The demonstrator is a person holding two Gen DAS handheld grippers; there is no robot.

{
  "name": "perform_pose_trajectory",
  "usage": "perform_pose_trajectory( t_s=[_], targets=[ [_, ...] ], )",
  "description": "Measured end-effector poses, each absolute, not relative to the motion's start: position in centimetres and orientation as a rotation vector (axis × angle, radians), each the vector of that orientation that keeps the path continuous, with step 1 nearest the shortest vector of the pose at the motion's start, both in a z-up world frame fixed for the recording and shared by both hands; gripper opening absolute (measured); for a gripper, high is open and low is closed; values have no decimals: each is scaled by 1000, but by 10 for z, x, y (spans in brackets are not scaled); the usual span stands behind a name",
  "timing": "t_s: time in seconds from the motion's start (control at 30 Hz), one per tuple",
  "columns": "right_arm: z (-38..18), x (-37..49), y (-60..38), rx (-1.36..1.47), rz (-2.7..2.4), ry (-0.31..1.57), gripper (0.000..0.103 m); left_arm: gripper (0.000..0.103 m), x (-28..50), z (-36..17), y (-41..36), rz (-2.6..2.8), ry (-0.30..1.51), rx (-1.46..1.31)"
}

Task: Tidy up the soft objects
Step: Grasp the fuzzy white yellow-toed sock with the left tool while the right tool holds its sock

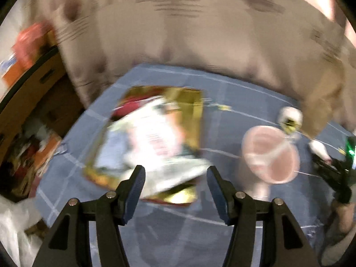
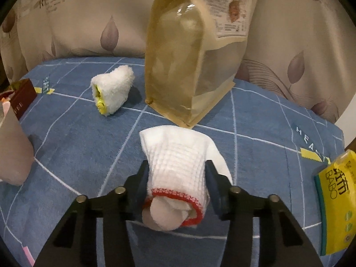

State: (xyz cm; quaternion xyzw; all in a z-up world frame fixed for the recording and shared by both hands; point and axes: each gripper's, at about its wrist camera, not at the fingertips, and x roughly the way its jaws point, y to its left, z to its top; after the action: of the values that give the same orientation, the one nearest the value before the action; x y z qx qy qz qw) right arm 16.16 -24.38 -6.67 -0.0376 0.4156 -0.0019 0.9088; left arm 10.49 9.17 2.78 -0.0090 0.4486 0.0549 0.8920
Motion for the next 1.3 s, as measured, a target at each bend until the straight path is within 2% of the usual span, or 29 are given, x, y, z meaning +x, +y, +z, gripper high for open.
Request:
perform_pose_trajectory(
  t_s=[0.33,0.67,1.3],
  targets=[
    [-64,126,-265,-43,15,842,36,59,132,33,-33,-139,919,90],
    [-67,80,-298,-30,-13,842,36,59,163,16,-110,-233,931,166],
    [-71,76,-307,12,9,839,38,59,262,-33,-163,-226,1020,267]
  ],
)
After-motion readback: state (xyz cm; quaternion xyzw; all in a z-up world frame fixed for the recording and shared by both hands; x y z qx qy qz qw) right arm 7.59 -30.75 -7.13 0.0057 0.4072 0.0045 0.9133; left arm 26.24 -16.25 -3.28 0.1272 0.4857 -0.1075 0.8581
